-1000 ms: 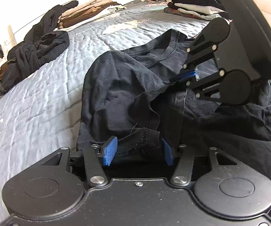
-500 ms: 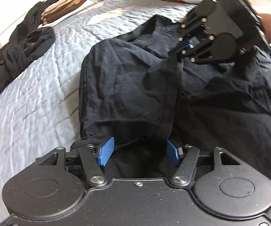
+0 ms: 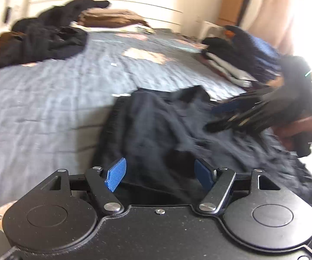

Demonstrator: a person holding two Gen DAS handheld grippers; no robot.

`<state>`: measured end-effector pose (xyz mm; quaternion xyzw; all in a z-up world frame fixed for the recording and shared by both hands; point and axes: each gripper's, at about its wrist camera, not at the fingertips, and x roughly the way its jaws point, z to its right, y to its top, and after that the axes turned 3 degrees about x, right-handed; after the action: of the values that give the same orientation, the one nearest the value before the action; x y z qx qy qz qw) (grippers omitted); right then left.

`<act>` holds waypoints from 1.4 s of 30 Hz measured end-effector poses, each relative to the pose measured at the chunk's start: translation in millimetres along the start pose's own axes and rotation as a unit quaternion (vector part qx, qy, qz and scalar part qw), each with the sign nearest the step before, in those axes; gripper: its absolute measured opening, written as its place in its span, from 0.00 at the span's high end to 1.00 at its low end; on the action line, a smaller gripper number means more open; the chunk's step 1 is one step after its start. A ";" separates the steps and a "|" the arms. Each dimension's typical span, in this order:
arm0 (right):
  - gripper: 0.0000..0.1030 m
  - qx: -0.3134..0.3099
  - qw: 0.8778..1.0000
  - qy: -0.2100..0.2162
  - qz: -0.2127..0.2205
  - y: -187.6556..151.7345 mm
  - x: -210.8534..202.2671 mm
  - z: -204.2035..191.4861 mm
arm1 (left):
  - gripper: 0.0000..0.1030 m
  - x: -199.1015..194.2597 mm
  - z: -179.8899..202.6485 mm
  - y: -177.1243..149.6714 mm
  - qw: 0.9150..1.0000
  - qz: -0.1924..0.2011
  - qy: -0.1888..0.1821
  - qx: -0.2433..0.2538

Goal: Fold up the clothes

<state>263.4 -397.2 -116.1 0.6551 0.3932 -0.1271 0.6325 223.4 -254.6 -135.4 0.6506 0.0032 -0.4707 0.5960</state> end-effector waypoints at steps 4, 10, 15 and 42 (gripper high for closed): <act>0.28 0.048 0.998 0.038 0.027 22.3 3.8 2.6 | 0.34 17.9 -5.2 -3.0 0.999 -0.023 -0.026 -0.028; 0.26 0.132 0.981 0.141 -0.009 54.1 77.6 5.0 | 0.34 40.2 -3.6 -15.8 0.997 -0.074 -0.011 -0.003; 0.27 0.080 0.990 0.096 -0.067 66.8 144.6 -14.1 | 0.33 40.8 -7.8 -19.8 0.997 -0.076 0.000 -0.002; 0.25 0.112 0.986 0.015 -0.124 105.1 125.5 70.2 | 0.33 38.4 -50.3 54.4 0.995 0.018 0.036 0.086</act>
<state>440.3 -406.4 -134.6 0.6696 0.4639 -0.2378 0.5290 306.1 -252.7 -124.7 0.7159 -0.0277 -0.4348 0.5456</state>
